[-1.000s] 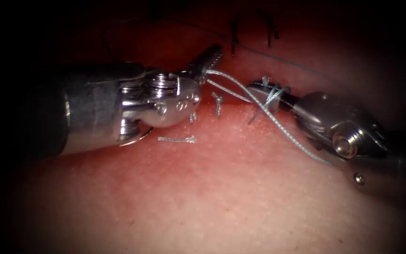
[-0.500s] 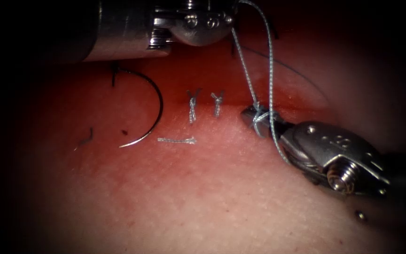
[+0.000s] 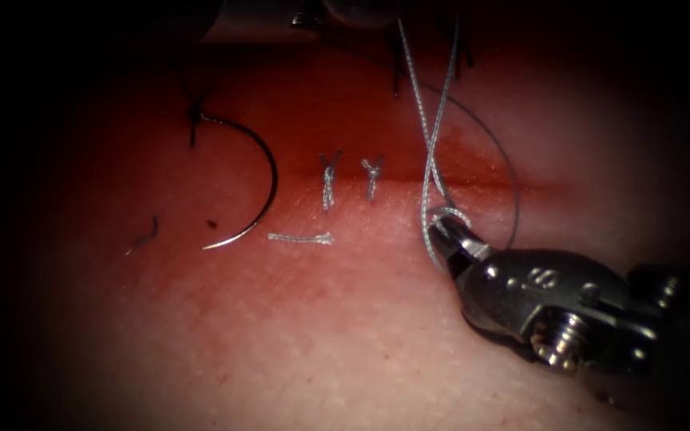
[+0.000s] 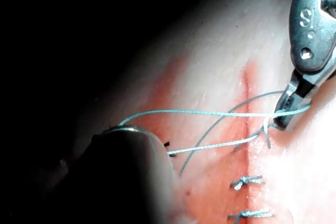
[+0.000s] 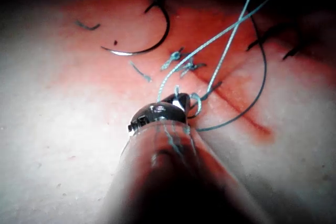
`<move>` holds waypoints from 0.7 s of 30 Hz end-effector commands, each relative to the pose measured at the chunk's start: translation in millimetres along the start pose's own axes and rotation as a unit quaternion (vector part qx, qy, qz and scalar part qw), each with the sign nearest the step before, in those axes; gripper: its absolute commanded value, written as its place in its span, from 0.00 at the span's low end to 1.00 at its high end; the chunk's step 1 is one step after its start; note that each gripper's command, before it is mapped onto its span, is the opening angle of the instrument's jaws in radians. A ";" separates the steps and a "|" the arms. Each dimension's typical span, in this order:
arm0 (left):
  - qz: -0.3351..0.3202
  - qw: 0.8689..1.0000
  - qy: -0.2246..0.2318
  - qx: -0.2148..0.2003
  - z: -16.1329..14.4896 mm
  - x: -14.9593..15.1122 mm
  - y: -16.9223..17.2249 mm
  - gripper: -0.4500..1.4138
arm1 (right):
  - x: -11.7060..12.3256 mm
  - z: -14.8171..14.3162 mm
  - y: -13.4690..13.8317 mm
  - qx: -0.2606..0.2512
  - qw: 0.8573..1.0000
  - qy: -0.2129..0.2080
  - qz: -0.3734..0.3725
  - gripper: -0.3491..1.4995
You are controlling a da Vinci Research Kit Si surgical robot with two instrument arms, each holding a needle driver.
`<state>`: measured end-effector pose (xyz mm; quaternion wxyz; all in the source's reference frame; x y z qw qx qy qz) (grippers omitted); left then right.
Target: Wound Closure
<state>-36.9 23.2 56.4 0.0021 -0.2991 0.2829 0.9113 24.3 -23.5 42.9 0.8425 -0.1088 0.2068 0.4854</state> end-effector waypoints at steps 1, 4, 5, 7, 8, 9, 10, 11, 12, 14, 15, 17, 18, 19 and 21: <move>0.000 1.000 0.001 0.002 1.1 0.0 -0.5 0.00 | 0.4 0.5 -0.9 0.008 1.000 0.015 -0.003 0.00; 0.005 1.000 -0.003 0.002 1.8 0.0 -1.0 0.00 | 0.5 0.0 -1.2 0.034 0.999 0.030 -0.013 0.00; 0.015 1.000 -0.008 0.009 2.5 -0.1 -1.7 0.00 | 0.5 -0.3 -1.5 0.035 0.998 0.036 -0.025 0.00; 0.026 0.999 -0.006 0.026 3.4 -0.1 -2.7 0.00 | 0.5 -0.8 -1.8 0.041 0.998 0.043 -0.026 0.00; 0.029 0.999 -0.008 0.031 3.7 -0.1 -3.1 0.00 | 0.5 -0.8 -1.9 0.044 0.998 0.044 -0.026 0.00; 0.027 0.999 -0.009 0.037 3.9 -0.1 -3.3 0.00 | 0.4 -0.9 -1.9 0.046 0.998 0.044 -0.026 0.00; 0.028 0.999 -0.010 0.041 4.3 -0.2 -3.6 0.00 | 0.3 -0.9 -2.1 0.051 0.997 0.047 -0.028 0.00; 0.028 0.999 -0.011 0.041 4.5 -0.3 -3.7 0.00 | 0.2 -1.0 -2.2 0.052 0.997 0.049 -0.028 0.00; 0.027 0.999 -0.011 0.040 4.6 -0.5 -3.9 0.00 | 0.1 -1.0 -2.4 0.054 0.997 0.049 -0.029 0.00; 0.025 0.999 -0.013 0.043 5.1 -1.0 -4.3 0.00 | -0.5 -1.2 -3.1 0.060 0.996 0.054 -0.034 0.00; 0.024 0.999 -0.014 0.045 5.3 -1.2 -4.5 0.00 | -0.8 -1.4 -3.5 0.063 0.996 0.056 -0.036 0.00; 0.025 0.998 -0.016 0.051 5.8 -1.5 -4.8 0.00 | -1.3 -1.7 -4.0 0.068 0.995 0.052 -0.041 0.00; 0.024 0.998 -0.018 0.054 6.1 -1.7 -4.9 0.00 | -1.6 -1.9 -4.3 0.070 0.995 0.051 -0.044 0.00; 0.023 0.998 -0.019 0.056 6.4 -1.8 -5.1 0.00 | -1.8 -2.0 -4.5 0.071 0.995 0.049 -0.046 0.00; 0.022 0.998 -0.023 0.060 7.1 -2.0 -5.3 0.00 | -2.1 -2.4 -4.9 0.074 0.995 0.049 -0.049 0.00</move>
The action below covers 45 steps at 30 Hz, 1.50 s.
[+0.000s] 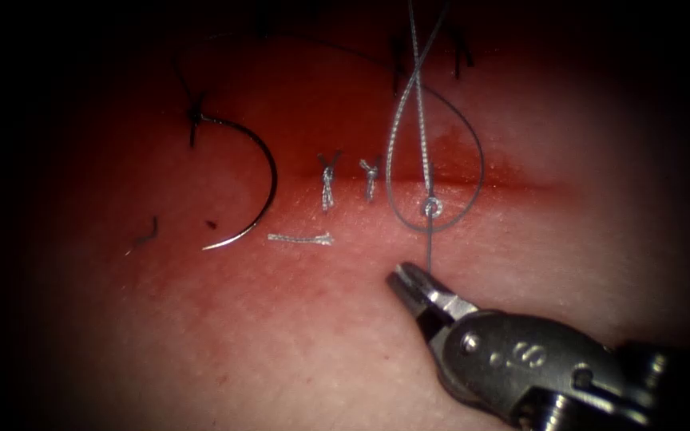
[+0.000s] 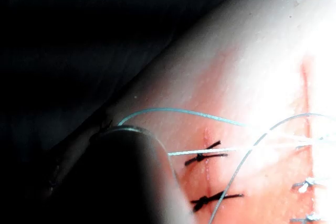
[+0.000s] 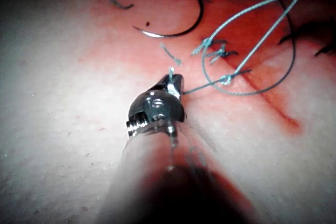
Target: Wound Closure
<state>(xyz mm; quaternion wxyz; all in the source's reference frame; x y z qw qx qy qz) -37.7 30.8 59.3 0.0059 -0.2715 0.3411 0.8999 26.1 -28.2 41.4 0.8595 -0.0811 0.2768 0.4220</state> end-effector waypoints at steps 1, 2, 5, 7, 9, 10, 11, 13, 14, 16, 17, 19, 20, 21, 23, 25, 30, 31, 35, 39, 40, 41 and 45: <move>0.000 1.000 -0.002 0.003 1.2 0.2 -0.5 0.00 | 0.0 0.3 -1.1 0.003 1.000 0.001 -0.002 0.00; -0.001 1.000 -0.003 0.004 1.6 0.0 -0.6 0.00 | -0.1 0.1 -1.3 0.005 1.000 0.002 -0.004 0.00; 0.016 1.000 -0.009 0.009 2.8 -0.6 -0.8 0.00 | -0.4 -0.6 -1.9 0.008 1.000 0.005 -0.008 0.00; 0.027 0.999 -0.013 0.014 3.6 -1.1 -1.0 0.00 | -0.5 -0.8 -2.0 0.009 1.000 0.006 -0.009 0.00; 0.038 0.999 -0.013 0.020 4.3 -1.6 -1.1 0.00 | -0.7 -0.7 -2.1 0.009 1.000 0.005 -0.009 0.00; 0.038 0.999 -0.013 0.020 4.5 -1.8 -1.2 0.00 | -0.9 -0.6 -2.1 0.009 1.000 0.004 -0.010 0.00; 0.038 0.999 -0.014 0.021 4.8 -2.1 -1.2 0.00 | -1.0 -0.5 -2.1 0.010 1.000 0.002 -0.011 0.00; 0.039 0.999 -0.014 0.021 5.0 -2.3 -1.2 0.00 | -1.2 -0.5 -2.2 0.011 1.000 0.000 -0.012 0.00; 0.040 0.999 -0.014 0.022 5.3 -2.7 -1.1 0.00 | -1.8 -0.5 -2.5 0.014 1.000 -0.007 -0.017 0.00; 0.041 0.999 -0.015 0.023 5.5 -3.1 -1.0 0.00 | -2.5 -0.6 -3.1 0.022 0.999 -0.018 -0.023 0.00; 0.041 0.999 -0.015 0.023 5.6 -3.2 -1.0 0.00 | -2.8 -0.7 -3.4 0.022 0.999 -0.026 -0.026 0.00; 0.042 0.999 -0.016 0.024 6.1 -3.6 -1.1 0.00 | -3.5 -1.2 -4.4 0.029 0.998 -0.036 -0.031 0.00; 0.042 0.999 -0.017 0.024 6.2 -3.7 -1.1 0.00 | -3.6 -1.3 -4.6 0.029 0.998 -0.038 -0.033 0.00; 0.042 0.999 -0.018 0.025 6.5 -3.8 -1.1 0.00 | -3.8 -1.5 -4.9 0.029 0.998 -0.042 -0.036 0.00; 0.042 0.999 -0.020 0.026 6.9 -3.9 -1.1 0.00 | -4.1 -1.8 -5.2 0.031 0.998 -0.048 -0.038 0.00; 0.042 0.999 -0.022 0.027 7.3 -4.1 -1.1 0.00 | -4.4 -2.1 -5.6 0.033 0.997 -0.057 -0.040 0.00; 0.043 0.998 -0.025 0.029 8.0 -4.5 -1.1 0.00 | -5.4 -2.4 -6.1 0.037 0.995 -0.076 -0.047 0.00; 0.043 0.998 -0.025 0.029 8.2 -4.6 -1.1 0.00 | -5.6 -2.4 -6.1 0.039 0.995 -0.083 -0.048 0.00; 0.044 0.998 -0.026 0.030 8.7 -5.5 -1.3 0.00 | -6.1 -2.8 -6.9 0.044 0.992 -0.104 -0.052 0.00; 0.045 0.998 -0.026 0.032 9.0 -6.0 -1.4 0.00 | -6.4 -3.3 -7.8 0.049 0.990 -0.123 -0.054 0.00; 0.045 0.998 -0.026 0.030 9.0 -6.1 -1.4 0.00 | -6.4 -3.5 -8.1 0.050 0.989 -0.127 -0.055 0.00; 0.045 0.998 -0.027 0.030 9.1 -6.2 -1.4 0.00 | -6.5 -3.7 -8.3 0.052 0.988 -0.130 -0.057 0.00; 0.046 0.998 -0.027 0.031 9.2 -6.3 -1.3 0.00 | -6.3 -4.3 -8.9 0.055 0.988 -0.132 -0.060 0.00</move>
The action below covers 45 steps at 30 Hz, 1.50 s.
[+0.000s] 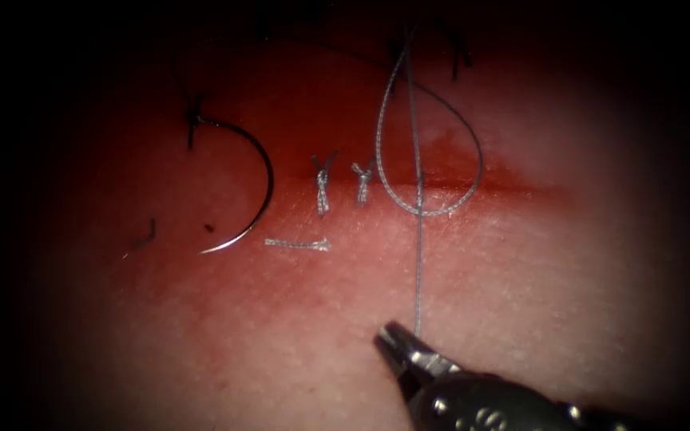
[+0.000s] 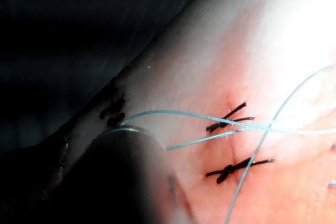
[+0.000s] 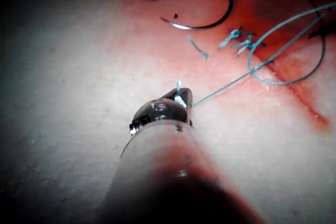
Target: Wound Closure
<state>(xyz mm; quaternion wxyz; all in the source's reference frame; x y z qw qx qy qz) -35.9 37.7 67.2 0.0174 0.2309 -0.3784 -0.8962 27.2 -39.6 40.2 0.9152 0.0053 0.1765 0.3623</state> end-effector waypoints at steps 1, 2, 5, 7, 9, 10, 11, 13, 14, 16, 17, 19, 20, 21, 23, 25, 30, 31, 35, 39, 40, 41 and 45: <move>0.001 1.000 0.000 0.002 0.9 0.3 -0.4 0.00 | 0.4 0.4 -0.7 0.001 1.000 0.001 -0.001 0.00; 0.001 1.000 0.000 0.002 0.8 0.4 -0.3 0.00 | 0.5 0.5 -0.6 0.001 1.000 0.001 0.000 0.00; 0.001 1.000 0.000 0.002 0.8 0.4 -0.3 0.00 | 0.3 0.8 -0.4 0.000 1.000 0.001 0.000 0.00; 0.001 1.000 0.000 0.002 0.8 0.4 -0.3 0.00 | 0.3 0.9 -0.3 0.000 1.000 0.001 0.001 0.00; 0.002 1.000 0.001 0.001 0.5 0.7 -0.1 0.00 | 0.6 1.1 0.2 0.007 1.000 0.005 0.004 0.00; 0.003 1.000 0.002 -0.002 0.3 0.9 0.1 0.00 | 0.8 1.3 0.5 0.014 1.000 0.017 0.006 0.00; 0.007 1.000 0.005 -0.005 -0.1 1.2 0.2 0.00 | 1.0 1.4 1.1 0.025 0.999 0.038 0.008 0.00; 0.005 1.000 0.014 -0.009 -1.0 1.8 0.4 0.00 | 1.3 1.8 2.2 0.044 0.996 0.078 -0.003 0.00; 0.003 1.000 0.021 -0.012 -1.5 2.1 0.5 0.00 | 1.4 1.9 2.9 0.045 0.995 0.088 -0.005 0.15; -0.006 0.999 0.044 -0.022 -2.8 2.8 0.6 0.00 | 1.7 2.2 4.3 0.043 0.993 0.109 -0.007 0.48; -0.006 0.998 0.059 -0.028 -3.7 3.2 0.5 0.00 | 1.8 2.3 5.1 0.037 0.992 0.121 -0.007 0.69; -0.006 0.996 0.084 -0.039 -5.0 3.9 0.5 0.00 | 2.0 2.5 6.1 0.020 0.991 0.134 -0.003 0.89; -0.006 0.994 0.098 -0.046 -5.8 4.2 0.5 0.00 | 2.1 2.5 6.5 0.015 0.990 0.141 -0.009 0.91; -0.005 0.991 0.118 -0.055 -6.8 4.7 0.5 0.00 | 2.2 2.4 6.9 0.013 0.989 0.147 -0.008 0.92; -0.001 0.983 0.166 -0.076 -9.4 5.6 0.7 0.00 | 2.4 1.9 7.6 0.013 0.988 0.155 -0.006 0.94; 0.010 0.967 0.229 -0.113 -12.8 6.5 1.0 0.00 | 2.5 1.1 8.2 0.015 0.986 0.168 -0.004 0.94; 0.025 0.928 0.333 -0.167 -19.0 7.4 1.6 0.00 | 2.7 -0.4 10.3 0.048 0.982 0.184 -0.007 0.94; 0.018 0.922 0.346 -0.171 -20.2 7.6 1.6 0.00 | 2.8 -0.7 10.9 0.058 0.981 0.186 -0.009 0.94; -0.032 0.904 0.382 -0.192 -24.4 8.7 2.3 0.00 | 3.9 -1.8 13.6 0.146 0.963 0.214 -0.070 0.88; -0.034 0.887 0.416 -0.197 -26.9 9.1 2.7 0.00 | 5.1 -2.7 16.0 0.205 0.942 0.235 -0.125 0.89; -0.034 0.882 0.424 -0.202 -27.3 9.1 2.7 0.00 | 5.3 -3.1 16.7 0.216 0.937 0.237 -0.135 0.88; -0.031 0.878 0.432 -0.206 -27.7 9.0 2.8 0.00 | 5.4 -3.5 17.3 0.222 0.935 0.239 -0.141 0.85; -0.010 0.848 0.475 -0.234 -29.7 7.8 3.0 0.00 | 6.3 -4.7 21.2 0.263 0.921 0.244 -0.150 0.76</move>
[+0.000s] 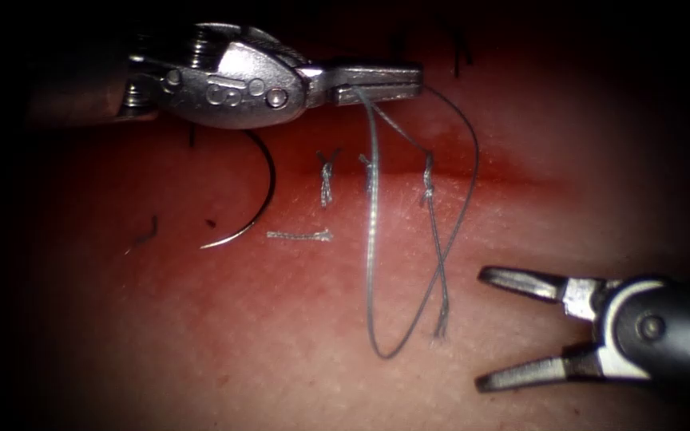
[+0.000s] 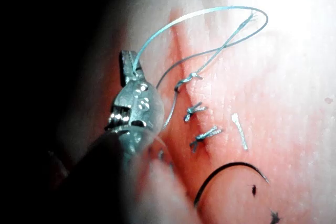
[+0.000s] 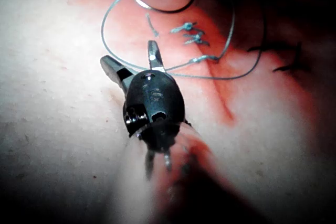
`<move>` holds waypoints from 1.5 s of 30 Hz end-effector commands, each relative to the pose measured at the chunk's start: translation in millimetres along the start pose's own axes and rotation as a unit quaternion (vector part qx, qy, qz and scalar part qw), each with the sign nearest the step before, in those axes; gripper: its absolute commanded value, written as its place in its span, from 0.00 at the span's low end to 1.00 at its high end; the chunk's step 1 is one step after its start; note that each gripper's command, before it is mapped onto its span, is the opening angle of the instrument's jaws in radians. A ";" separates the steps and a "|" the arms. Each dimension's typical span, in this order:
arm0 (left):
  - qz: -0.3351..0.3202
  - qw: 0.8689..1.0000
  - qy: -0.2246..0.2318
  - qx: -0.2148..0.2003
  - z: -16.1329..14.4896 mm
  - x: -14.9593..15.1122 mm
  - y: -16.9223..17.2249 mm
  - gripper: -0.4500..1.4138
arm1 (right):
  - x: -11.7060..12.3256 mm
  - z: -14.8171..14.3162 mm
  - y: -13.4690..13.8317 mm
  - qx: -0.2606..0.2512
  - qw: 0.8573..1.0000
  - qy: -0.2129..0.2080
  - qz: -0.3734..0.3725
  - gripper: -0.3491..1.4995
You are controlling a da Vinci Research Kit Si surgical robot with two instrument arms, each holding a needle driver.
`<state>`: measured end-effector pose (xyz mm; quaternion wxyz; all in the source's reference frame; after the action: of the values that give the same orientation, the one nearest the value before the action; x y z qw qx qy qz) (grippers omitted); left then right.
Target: Wound Closure
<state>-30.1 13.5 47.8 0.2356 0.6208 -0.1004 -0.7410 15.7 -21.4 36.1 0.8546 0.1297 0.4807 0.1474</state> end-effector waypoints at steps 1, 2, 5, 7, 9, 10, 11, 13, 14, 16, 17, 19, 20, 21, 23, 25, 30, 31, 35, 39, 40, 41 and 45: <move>0.006 1.000 0.007 -0.006 0.2 -0.4 -0.2 0.00 | 0.1 0.1 1.8 0.001 1.000 0.002 0.005 0.73; 0.008 1.000 0.011 -0.014 0.0 -0.3 0.1 0.00 | 0.1 0.0 2.5 0.002 1.000 0.004 0.007 0.70; 0.019 0.998 0.034 -0.048 0.1 0.4 1.8 0.00 | -0.1 0.9 6.3 0.005 0.999 0.032 0.027 0.41; 0.021 0.997 0.047 -0.062 0.6 0.7 2.7 0.00 | 0.0 1.7 7.6 0.012 0.997 0.053 0.046 0.00; 0.026 0.996 0.057 -0.067 1.3 0.9 3.6 0.00 | 0.2 3.2 8.8 0.025 0.995 0.063 0.076 0.00; 0.029 0.995 0.063 -0.068 1.8 1.0 3.9 0.00 | 0.5 4.6 9.4 0.032 0.994 0.067 0.083 0.00; 0.032 0.995 0.066 -0.068 1.9 1.0 4.0 0.00 | 0.7 5.2 9.6 0.037 0.993 0.065 0.086 0.00; 0.037 0.995 0.066 -0.069 2.1 1.2 4.2 0.00 | 1.0 7.2 9.9 0.056 0.994 0.053 0.077 0.00; 0.040 0.995 0.058 -0.069 2.1 1.6 4.4 0.00 | 1.0 8.8 10.2 0.064 0.994 0.044 0.071 0.00; 0.038 0.996 0.049 -0.069 1.9 2.6 4.7 0.00 | 0.5 10.8 10.8 0.071 0.995 0.034 0.063 0.00; 0.038 0.996 0.048 -0.070 1.8 2.9 4.8 0.00 | 0.3 11.4 10.9 0.072 0.995 0.032 0.061 0.00; 0.038 0.996 0.046 -0.071 1.6 4.2 5.1 0.00 | -0.5 13.6 11.5 0.079 0.995 0.024 0.049 0.00; 0.038 0.996 0.040 -0.070 1.7 4.8 5.1 0.00 | -0.7 14.5 11.6 0.085 0.995 0.022 0.043 0.00; 0.038 0.996 0.039 -0.070 1.7 5.0 5.1 0.00 | -0.8 15.0 11.6 0.087 0.995 0.020 0.040 0.00; 0.031 0.997 0.034 -0.069 2.0 5.6 5.0 0.00 | -1.0 16.3 11.4 0.097 0.995 0.007 0.031 0.00; 0.028 0.997 0.028 -0.069 2.2 5.9 5.0 0.00 | -1.3 17.1 11.3 0.101 0.994 0.003 0.028 0.00; 0.025 0.997 0.022 -0.068 2.7 6.5 5.2 0.00 | -2.5 19.8 11.2 0.097 0.995 -0.003 0.031 0.00; 0.026 0.997 0.021 -0.068 2.9 6.6 5.4 0.00 | -2.6 20.2 11.6 0.088 0.996 0.004 0.032 0.00; 0.017 0.997 0.019 -0.068 3.8 6.7 6.5 0.00 | -2.6 20.8 14.2 0.046 0.993 0.082 0.072 0.00; 0.007 0.998 0.026 -0.059 3.9 6.3 6.7 0.00 | -3.0 20.6 15.7 0.034 0.983 0.140 0.110 0.00; 0.002 0.998 0.028 -0.057 3.9 6.1 6.8 0.00 | -3.1 20.5 16.0 0.032 0.980 0.159 0.119 0.00; -0.006 0.998 0.034 -0.053 3.9 5.9 6.9 0.00 | -3.3 20.3 16.4 0.034 0.969 0.197 0.142 0.00; -0.028 0.998 0.048 -0.042 3.9 4.8 7.4 0.00 | -3.4 19.5 17.0 0.056 0.928 0.313 0.195 0.00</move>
<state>-32.0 3.8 47.9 0.2345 0.6505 -0.0352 -0.7216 27.2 -8.7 54.6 0.5808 0.2234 0.7141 0.3208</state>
